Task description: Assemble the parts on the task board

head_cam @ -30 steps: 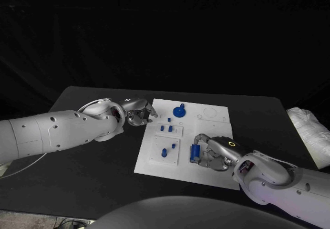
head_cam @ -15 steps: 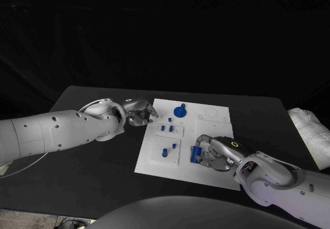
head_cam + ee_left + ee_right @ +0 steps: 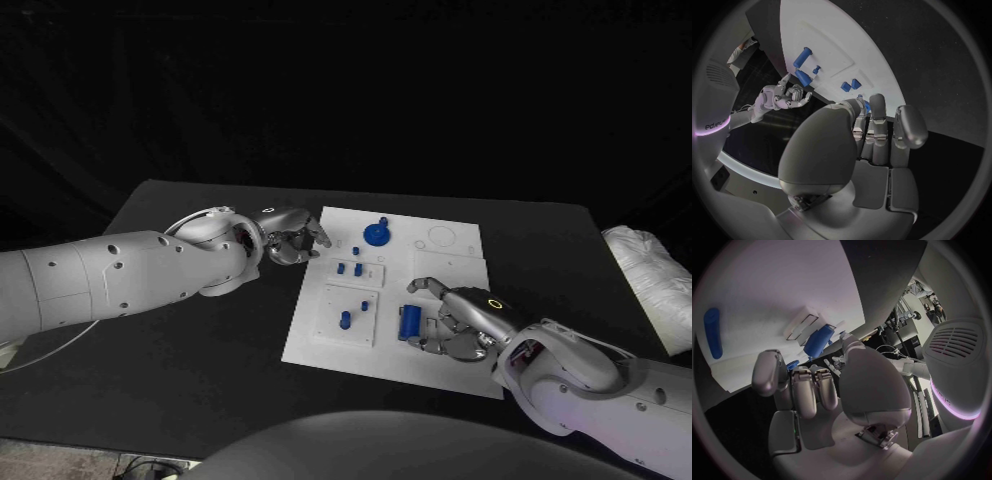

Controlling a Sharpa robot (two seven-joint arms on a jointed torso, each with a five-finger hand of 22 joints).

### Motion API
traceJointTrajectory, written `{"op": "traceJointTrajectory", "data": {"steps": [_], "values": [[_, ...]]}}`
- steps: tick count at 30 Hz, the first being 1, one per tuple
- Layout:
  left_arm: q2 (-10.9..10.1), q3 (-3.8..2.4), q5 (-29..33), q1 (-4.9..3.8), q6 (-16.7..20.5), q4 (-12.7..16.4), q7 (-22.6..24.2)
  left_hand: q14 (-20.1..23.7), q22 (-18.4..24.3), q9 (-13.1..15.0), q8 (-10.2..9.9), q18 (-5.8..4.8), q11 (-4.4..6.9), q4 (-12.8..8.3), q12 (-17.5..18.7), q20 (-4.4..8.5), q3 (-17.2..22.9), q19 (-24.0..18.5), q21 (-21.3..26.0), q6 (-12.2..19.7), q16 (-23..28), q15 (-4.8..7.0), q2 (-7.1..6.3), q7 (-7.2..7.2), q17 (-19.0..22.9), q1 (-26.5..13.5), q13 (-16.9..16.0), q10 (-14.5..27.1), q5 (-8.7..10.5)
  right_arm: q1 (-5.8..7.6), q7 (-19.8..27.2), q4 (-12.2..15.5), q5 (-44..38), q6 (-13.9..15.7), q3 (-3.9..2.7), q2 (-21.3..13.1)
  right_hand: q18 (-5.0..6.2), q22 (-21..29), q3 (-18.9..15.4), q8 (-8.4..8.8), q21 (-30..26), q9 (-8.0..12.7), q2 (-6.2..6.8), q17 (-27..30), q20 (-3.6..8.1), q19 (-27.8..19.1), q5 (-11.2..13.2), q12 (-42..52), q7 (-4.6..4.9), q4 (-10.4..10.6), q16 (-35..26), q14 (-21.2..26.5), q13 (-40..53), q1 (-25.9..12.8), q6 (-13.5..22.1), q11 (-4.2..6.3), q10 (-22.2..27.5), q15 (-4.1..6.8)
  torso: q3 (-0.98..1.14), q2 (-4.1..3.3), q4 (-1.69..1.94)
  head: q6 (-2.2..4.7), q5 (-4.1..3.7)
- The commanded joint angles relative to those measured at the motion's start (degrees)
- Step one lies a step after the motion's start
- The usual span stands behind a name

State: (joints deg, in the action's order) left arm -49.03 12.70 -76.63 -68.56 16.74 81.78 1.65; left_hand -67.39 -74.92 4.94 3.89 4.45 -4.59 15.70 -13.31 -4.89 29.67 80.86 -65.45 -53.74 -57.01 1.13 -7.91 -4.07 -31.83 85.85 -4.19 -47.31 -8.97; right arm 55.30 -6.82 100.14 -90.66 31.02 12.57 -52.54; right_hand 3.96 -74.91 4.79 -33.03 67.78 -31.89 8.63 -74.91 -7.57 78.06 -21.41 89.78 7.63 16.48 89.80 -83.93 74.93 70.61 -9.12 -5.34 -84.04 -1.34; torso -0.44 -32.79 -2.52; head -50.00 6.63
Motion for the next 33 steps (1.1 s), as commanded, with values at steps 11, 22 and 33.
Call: {"op": "traceJointTrajectory", "data": {"steps": [11, 22, 33], "values": [[-0.1, -0.03, 0.3, 0.02, -1.1, 0.2, -0.3, 0.3, -8.8, 0.1, 0.3, 0.34, 0.07, 0.0, -0.3, -0.42, 0.3, -0.1, 0.3, 0.0, 0.4, -0.31, 0.25, -0.47, 0.1, 0.6, 0.0, -0.4, -0.2, -0.06, -2.2, 0.3, -1.8, -3.3, 0.02, 0.3, 1.41, -7.9, 0.2, -5.52, -1.4, 1.5, -1.74, -15.1, 0.17, -1.0, -9.4, 0.2, 2.71, -1.5, 0.2, -6.1, 15.1, 5.0, -2.8, 0.28, -6.0, 0.04, -0.02, 0.02, 0.09, 0.0, -0.36], [-0.1, -0.03, 0.3, 0.02, -1.6, 0.2, -0.5, 0.4, -8.8, 0.2, 0.4, 0.33, 0.17, 0.0, -0.2, -0.44, 0.5, -0.1, 0.2, -0.3, 0.5, -0.31, 0.33, -0.81, 0.3, 0.6, 0.1, -0.5, -0.18, -0.06, -2.6, -0.3, -1.9, -4.5, 0.02, 0.8, 1.43, -7.9, 0.7, -8.57, -1.7, 1.4, -1.81, -15.1, 0.31, -1.0, -13.4, 0.2, 2.44, -1.8, 0.2, -6.1, 15.1, 4.9, -2.8, 0.4, -6.0, 0.18, 0.0, 0.03, 0.19, 0.0, -0.41], [-0.1, -0.03, 0.3, 0.02, -2.5, 0.2, -0.8, 0.5, -8.8, 0.6, 1.3, 0.36, 0.48, -0.1, 0.0, -0.34, 0.7, -0.2, 0.3, -1.9, 0.4, -0.13, 0.4, -1.95, 0.4, 0.6, 0.2, -0.8, -0.14, -0.07, -2.6, -0.4, -1.9, -4.5, 0.02, 1.0, 1.44, -7.9, -0.7, -9.95, -2.0, 3.1, -1.31, -15.1, 0.1, -1.1, -3.2, 0.2, 2.82, -1.3, 0.2, -6.1, 15.1, 3.8, -0.3, 0.03, -6.0, -0.12, 0.0, -0.01, 0.12, 0.0, -0.31]]}}
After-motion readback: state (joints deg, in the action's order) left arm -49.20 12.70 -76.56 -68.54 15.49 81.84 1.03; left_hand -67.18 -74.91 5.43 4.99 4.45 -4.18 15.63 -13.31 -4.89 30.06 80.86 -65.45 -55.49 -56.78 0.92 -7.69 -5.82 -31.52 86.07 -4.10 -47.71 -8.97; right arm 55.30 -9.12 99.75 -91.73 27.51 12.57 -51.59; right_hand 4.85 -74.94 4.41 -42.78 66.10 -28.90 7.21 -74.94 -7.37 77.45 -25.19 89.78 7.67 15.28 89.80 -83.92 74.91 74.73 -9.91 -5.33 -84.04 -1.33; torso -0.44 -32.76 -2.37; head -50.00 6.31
